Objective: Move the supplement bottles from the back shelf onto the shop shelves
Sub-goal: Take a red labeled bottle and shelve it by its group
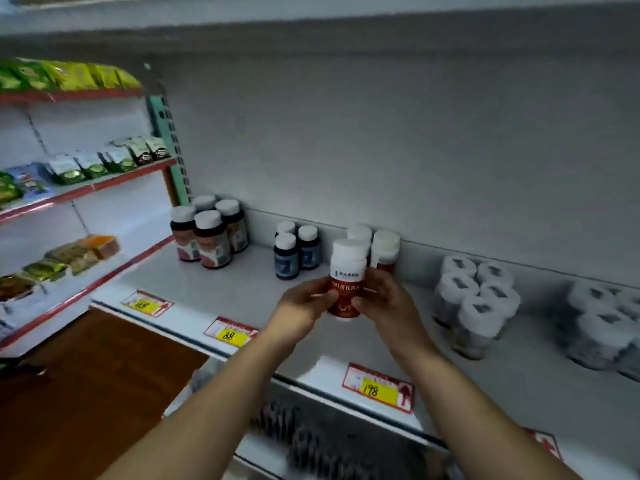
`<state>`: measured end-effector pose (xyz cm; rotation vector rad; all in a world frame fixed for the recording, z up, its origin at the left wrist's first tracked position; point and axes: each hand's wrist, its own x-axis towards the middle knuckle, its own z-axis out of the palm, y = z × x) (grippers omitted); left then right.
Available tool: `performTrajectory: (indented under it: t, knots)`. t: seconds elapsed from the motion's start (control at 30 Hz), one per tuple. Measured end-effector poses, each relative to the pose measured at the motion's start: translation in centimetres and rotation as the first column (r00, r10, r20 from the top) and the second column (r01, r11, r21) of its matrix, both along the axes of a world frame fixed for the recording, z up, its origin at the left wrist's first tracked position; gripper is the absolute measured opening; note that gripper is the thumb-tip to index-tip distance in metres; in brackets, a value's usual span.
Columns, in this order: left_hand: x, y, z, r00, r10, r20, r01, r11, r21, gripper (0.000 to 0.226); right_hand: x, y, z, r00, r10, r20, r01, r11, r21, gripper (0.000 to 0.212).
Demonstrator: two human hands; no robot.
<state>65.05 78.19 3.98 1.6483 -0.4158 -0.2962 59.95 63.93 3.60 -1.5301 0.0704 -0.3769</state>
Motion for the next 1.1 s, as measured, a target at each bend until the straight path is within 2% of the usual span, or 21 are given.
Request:
performTrajectory:
  t: [0.13,0.37,0.5,0.63,0.8,0.97,1.1]
  knots:
    - [4.8,0.0,-0.5,0.986,-0.162,0.030,0.159,0.983,0.093,0.031,2.8,1.0,-0.9,0.991,-0.128,-0.035,0.127,0.991,-0.043,0.048]
    - [8.3,-1.6,-2.5,0.948,-0.309,0.078,0.294,0.942,0.162,0.029,5.1,0.5,-2.6,0.962,-0.262,-0.075,0.247,0.955,-0.166,0.050]
    - [8.9,-2.4,-3.4,0.930,-0.326,0.169,0.273,0.922,0.273,0.047,5.6,0.1,-3.5,0.942,-0.323,-0.096,0.296,0.929,-0.222,0.048]
    - [9.7,-3.5,-3.8,0.938,-0.291,0.187,0.232,0.931,0.281,0.032,6.0,-0.5,-4.0,0.923,-0.373,-0.093,0.341,0.906,-0.251,0.054]
    - [10.1,-4.6,-4.2,0.961,-0.213,0.179,0.171,0.959,0.225,0.033,6.7,-1.3,-4.3,0.890,-0.442,-0.116,0.404,0.880,-0.250,0.045]
    - [10.3,-5.5,-4.6,0.980,-0.156,0.120,0.133,0.975,0.179,0.029,6.7,-1.7,-4.7,0.867,-0.481,-0.133,0.450,0.869,-0.208,0.043]
    - [10.1,-5.8,-4.6,0.982,-0.138,0.131,0.114,0.977,0.181,0.028,6.8,-2.1,-4.7,0.864,-0.483,-0.141,0.453,0.868,-0.203,0.043]
